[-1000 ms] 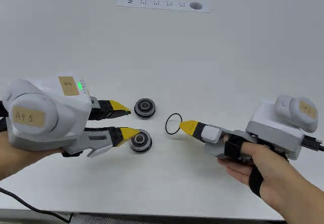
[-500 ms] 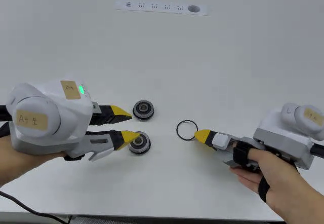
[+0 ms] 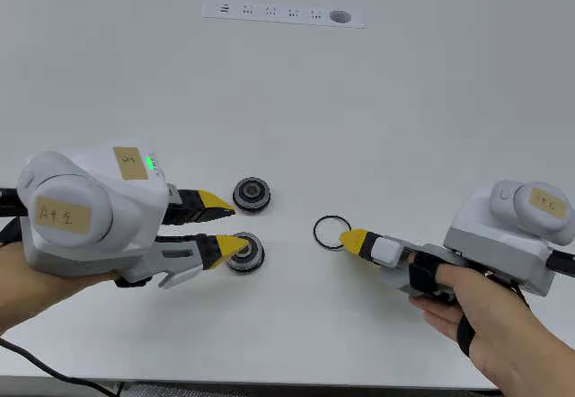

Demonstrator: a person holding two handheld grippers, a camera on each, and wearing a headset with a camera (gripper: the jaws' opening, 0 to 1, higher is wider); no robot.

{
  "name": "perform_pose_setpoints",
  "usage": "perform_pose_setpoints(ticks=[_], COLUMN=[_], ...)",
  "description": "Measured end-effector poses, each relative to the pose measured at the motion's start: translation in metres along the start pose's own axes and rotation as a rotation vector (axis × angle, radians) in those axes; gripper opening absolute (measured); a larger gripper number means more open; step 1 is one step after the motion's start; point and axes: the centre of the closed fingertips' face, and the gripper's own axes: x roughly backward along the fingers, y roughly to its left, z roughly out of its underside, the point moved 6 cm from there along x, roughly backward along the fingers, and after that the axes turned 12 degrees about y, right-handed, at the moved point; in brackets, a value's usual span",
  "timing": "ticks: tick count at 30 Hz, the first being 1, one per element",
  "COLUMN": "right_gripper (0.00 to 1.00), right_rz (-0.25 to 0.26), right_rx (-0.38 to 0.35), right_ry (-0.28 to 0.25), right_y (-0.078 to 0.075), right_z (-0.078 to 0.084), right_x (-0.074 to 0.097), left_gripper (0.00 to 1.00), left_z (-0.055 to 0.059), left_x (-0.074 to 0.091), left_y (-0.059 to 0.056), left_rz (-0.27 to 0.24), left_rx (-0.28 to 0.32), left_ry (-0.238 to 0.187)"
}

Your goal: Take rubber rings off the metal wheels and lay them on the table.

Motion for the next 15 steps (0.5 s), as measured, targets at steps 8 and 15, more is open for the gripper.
perform_pose_setpoints(ticks=[8,15], right_gripper=[0.22,0.22], right_rz=[0.026,-0.034], right_rx=[0.107,0.109], right_ry=[-0.006,-0.053], right_y=[0.005,0.014], right_z=[0.001,-0.004], right_x=[0.003,0.008], left_gripper=[0.21,0.21], left_z=[-0.001,0.001], left_x=[-0.002,-0.007], left_y=[0.000,-0.003], left_rz=[0.003,0.011], left_rx=[-0.004,-0.008], left_ry=[0.004,0.019])
